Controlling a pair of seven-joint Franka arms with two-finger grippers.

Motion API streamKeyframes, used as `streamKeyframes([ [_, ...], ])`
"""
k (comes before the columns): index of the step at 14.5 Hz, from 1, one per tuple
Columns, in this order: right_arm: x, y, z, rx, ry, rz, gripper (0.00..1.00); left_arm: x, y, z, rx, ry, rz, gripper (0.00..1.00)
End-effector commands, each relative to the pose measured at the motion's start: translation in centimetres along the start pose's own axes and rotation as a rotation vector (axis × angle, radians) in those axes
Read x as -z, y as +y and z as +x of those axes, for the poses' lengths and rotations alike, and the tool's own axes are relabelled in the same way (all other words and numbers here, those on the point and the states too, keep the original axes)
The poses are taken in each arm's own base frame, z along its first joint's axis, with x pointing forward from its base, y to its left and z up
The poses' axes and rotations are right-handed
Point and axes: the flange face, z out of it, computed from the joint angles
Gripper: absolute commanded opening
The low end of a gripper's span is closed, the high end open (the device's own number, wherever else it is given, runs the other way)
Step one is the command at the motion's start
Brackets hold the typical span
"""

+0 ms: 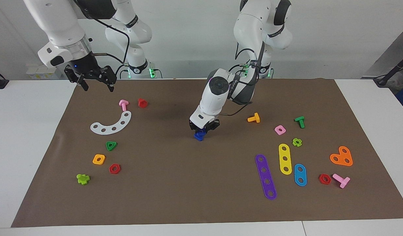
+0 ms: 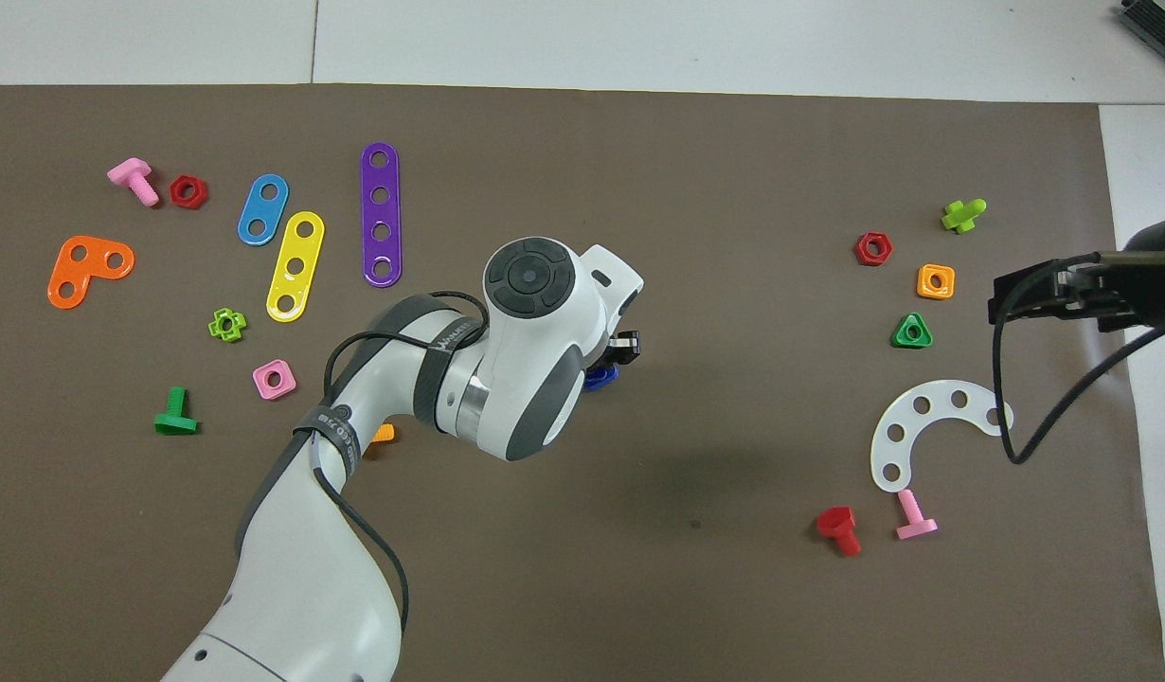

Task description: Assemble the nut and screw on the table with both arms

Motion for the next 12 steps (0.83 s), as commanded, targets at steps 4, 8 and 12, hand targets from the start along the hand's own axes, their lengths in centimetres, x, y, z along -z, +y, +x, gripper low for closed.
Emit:
streamKeyframes([
  [4, 0.0, 0.7, -0.6, 0.012, -0.006, 0.005, 1.0, -1.2, -0.2, -0.4, -0.009, 0.008, 0.029, 0.28],
  [8, 0.1, 0.2, -0.6, 0.02, -0.007, 0.008, 1.0, -0.1, 0.7, 0.3, -0.013, 0.023, 0.015, 1.0],
  [12, 0.0, 0.2, -0.6, 0.02, -0.008, 0.008, 1.0, 4.3, -0.8, 3.0, -0.014, -0.035, 0.107, 1.0],
])
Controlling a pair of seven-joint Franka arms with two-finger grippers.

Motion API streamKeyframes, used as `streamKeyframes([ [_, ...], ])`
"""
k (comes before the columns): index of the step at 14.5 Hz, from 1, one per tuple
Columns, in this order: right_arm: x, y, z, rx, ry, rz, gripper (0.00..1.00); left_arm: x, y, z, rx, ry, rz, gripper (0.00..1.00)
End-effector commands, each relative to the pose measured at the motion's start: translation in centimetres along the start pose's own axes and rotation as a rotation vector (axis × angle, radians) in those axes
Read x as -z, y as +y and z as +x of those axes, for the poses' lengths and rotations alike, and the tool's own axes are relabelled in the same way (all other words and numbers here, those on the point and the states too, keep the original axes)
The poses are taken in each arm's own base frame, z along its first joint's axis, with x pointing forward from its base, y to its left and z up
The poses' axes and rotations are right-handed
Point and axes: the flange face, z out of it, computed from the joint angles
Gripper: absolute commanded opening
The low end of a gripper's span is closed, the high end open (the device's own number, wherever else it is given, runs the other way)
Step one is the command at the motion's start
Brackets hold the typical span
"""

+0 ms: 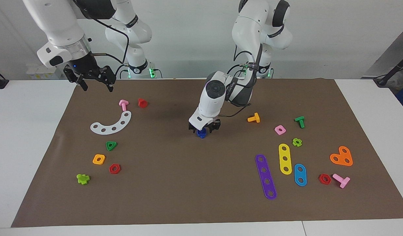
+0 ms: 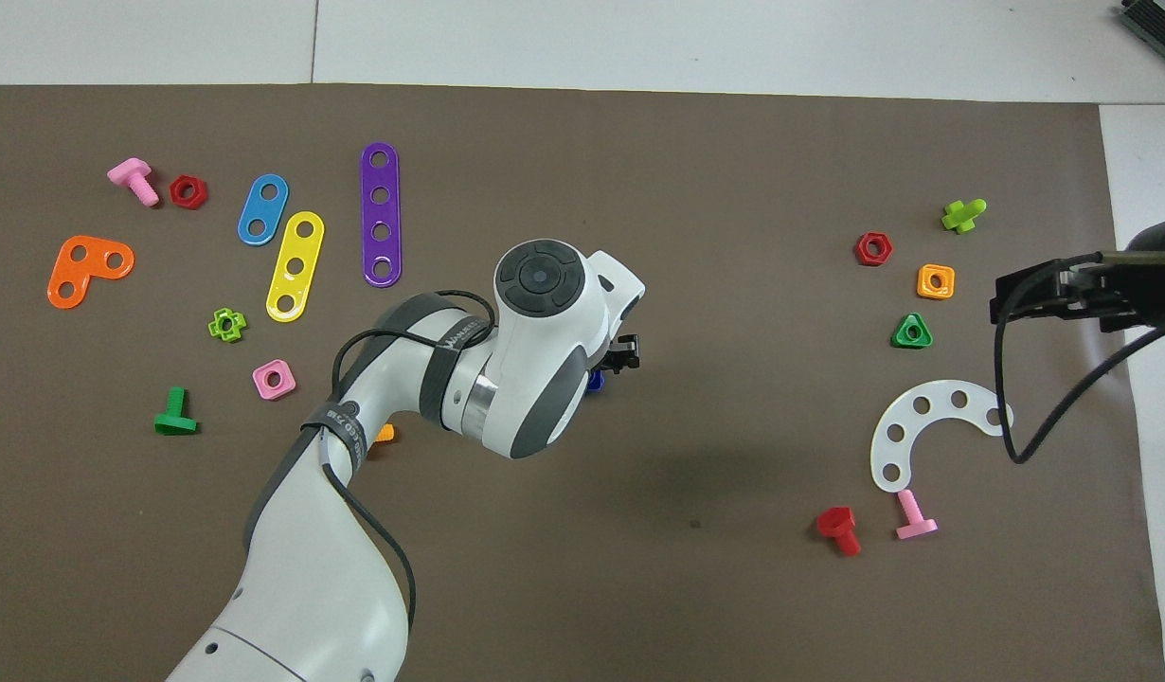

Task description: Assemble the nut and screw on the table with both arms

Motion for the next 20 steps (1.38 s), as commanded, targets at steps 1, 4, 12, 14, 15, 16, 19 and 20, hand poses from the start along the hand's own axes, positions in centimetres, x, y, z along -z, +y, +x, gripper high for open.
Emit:
streamKeyframes([
  [1, 0.1, 0.1, -0.6, 0.022, -0.007, 0.009, 1.0, 6.0, -4.4, 4.6, 0.067, -0.02, 0.037, 1.0],
  [4, 0.0, 0.1, -0.6, 0.022, -0.008, 0.009, 1.0, 12.7, -14.5, 8.2, 0.155, -0.045, 0.025, 1.0],
  [12, 0.1, 0.1, -0.6, 0.022, -0.007, 0.009, 1.0, 20.7, -44.0, 2.2, 0.099, -0.117, 0.051, 1.0],
  [14, 0.0, 0.1, -0.6, 0.022, -0.008, 0.009, 1.0, 21.3, -44.7, -0.8, 0.109, -0.123, 0.099, 1.0],
  [15, 0.1, 0.1, -0.6, 0.022, -0.005, 0.009, 1.0, 22.4, -44.5, -2.1, 0.108, -0.098, 0.103, 1.0],
  [16, 0.0, 0.1, -0.6, 0.022, -0.008, 0.009, 1.0, 23.9, -44.4, -2.7, 0.108, -0.067, 0.101, 1.0],
  [19, 0.0, 0.1, -0.6, 0.022, -0.008, 0.009, 1.0, 28.3, -43.4, -2.8, 0.084, 0.04, 0.105, 1.0],
  [20, 0.1, 0.1, -0.6, 0.022, -0.007, 0.009, 1.0, 29.1, -43.2, -2.6, 0.083, 0.068, 0.107, 1.0],
])
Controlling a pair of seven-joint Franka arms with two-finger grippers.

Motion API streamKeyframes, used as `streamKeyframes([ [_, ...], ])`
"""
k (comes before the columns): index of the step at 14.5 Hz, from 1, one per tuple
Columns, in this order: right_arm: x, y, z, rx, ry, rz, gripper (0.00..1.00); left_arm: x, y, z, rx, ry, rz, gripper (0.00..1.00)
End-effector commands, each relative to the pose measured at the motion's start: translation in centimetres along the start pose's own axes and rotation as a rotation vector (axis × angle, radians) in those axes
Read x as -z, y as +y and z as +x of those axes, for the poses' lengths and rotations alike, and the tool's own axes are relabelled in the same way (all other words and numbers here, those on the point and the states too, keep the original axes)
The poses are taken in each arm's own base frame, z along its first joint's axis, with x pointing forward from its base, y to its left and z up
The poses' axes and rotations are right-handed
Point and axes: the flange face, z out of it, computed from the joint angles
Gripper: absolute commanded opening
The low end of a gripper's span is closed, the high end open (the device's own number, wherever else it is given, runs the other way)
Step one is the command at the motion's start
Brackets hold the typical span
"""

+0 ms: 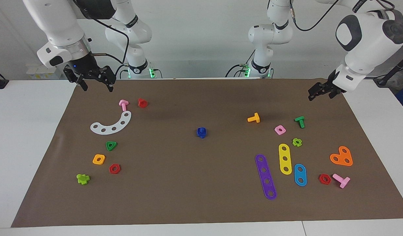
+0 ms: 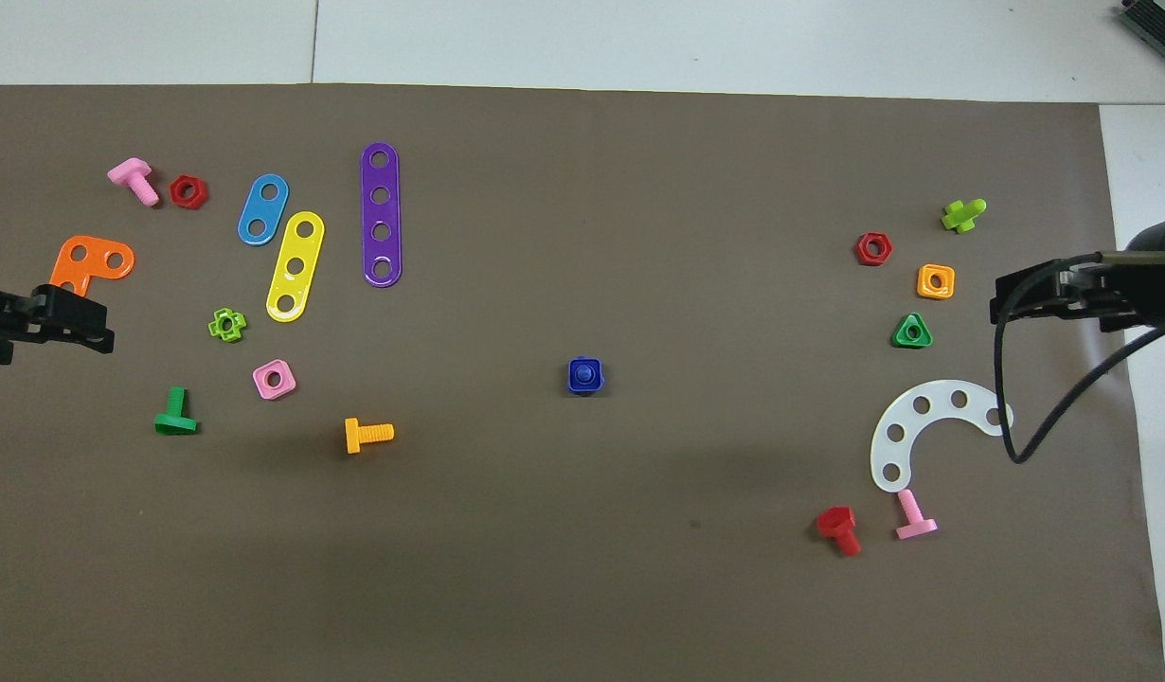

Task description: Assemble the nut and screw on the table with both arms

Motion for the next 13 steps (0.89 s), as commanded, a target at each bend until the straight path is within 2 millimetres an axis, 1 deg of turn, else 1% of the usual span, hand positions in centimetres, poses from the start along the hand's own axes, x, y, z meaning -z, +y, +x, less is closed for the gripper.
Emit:
streamKeyframes([
  [1, 0.1, 0.1, -0.6, 0.022, -0.007, 0.009, 1.0, 1.9, 0.4, 0.1, 0.001, 0.089, 0.031, 1.0],
  [4, 0.0, 0.1, -0.6, 0.022, -0.008, 0.009, 1.0, 2.8, 0.4, 1.0, -0.002, 0.184, 0.03, 1.0],
  [5, 0.1, 0.1, -0.6, 0.022, -0.007, 0.009, 1.0, 2.7, 0.4, 1.2, -0.009, 0.198, 0.031, 1.0],
  [8, 0.0, 0.1, -0.6, 0.022, -0.008, 0.009, 1.0, 2.3, 0.4, 0.6, -0.012, 0.17, 0.029, 1.0],
  [11, 0.0, 0.1, -0.6, 0.022, -0.008, 0.009, 1.0, 2.1, -0.3, 0.5, -0.018, 0.164, 0.03, 1.0],
  [13, 0.1, 0.1, -0.6, 0.022, -0.007, 0.009, 1.0, 1.9, -0.4, 0.3, -0.097, 0.146, 0.036, 1.0],
])
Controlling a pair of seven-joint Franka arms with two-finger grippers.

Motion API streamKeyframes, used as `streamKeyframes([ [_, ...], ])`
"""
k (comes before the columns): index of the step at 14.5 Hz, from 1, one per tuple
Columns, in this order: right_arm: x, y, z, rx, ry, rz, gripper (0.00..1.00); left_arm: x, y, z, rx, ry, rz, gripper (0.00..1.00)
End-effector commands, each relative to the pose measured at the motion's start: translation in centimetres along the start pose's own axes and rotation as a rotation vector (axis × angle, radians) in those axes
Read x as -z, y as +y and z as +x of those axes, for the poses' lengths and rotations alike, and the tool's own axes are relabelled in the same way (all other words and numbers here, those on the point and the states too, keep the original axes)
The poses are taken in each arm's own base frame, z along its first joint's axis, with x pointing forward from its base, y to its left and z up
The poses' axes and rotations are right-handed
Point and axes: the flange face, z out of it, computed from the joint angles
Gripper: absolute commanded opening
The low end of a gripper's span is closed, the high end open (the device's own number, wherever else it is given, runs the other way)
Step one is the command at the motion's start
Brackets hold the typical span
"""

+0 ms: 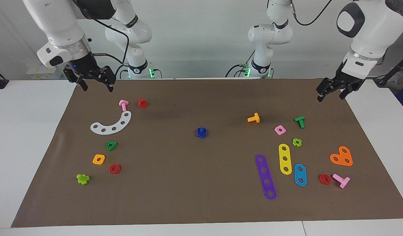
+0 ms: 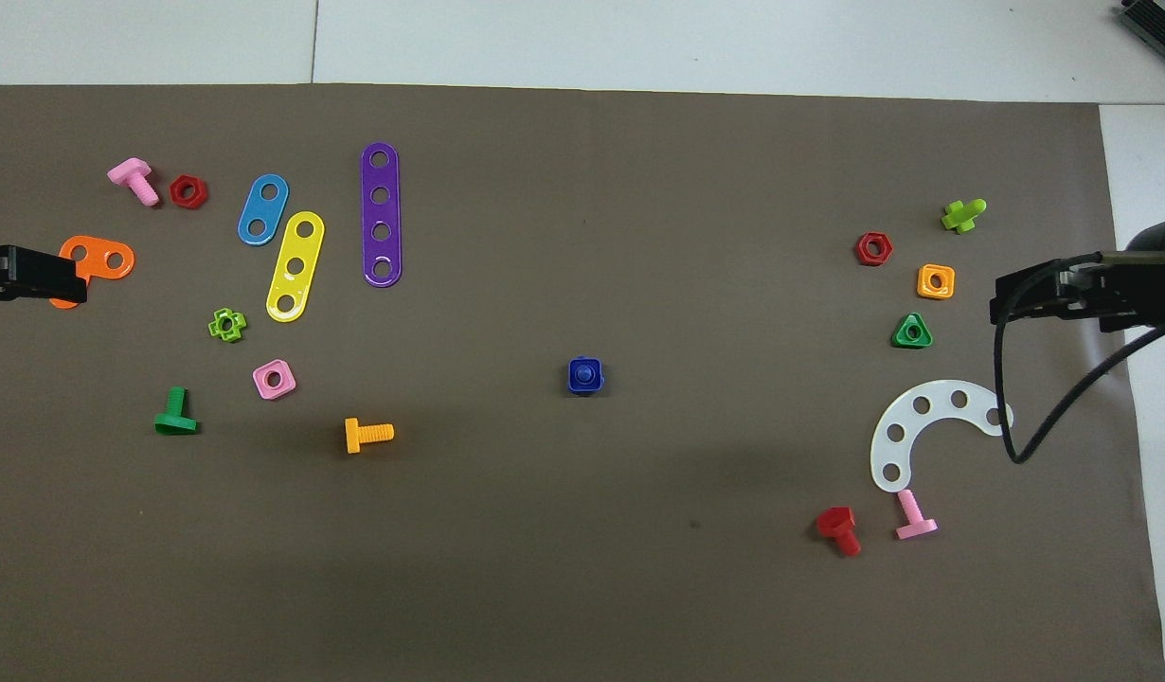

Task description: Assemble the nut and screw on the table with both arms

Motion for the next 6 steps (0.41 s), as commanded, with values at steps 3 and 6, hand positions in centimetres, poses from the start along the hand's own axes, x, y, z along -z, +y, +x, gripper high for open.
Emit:
streamKeyframes([
  [3, 0.02, 0.14, -0.62, 0.022, -0.008, 0.009, 1.0, 0.21, -0.43, -0.68, -0.085, -0.003, 0.023, 1.0],
  [6, 0.09, 0.14, -0.62, 0.022, -0.007, 0.009, 1.0, 0.19, -0.17, -0.68, -0.083, 0.0, 0.021, 1.0],
])
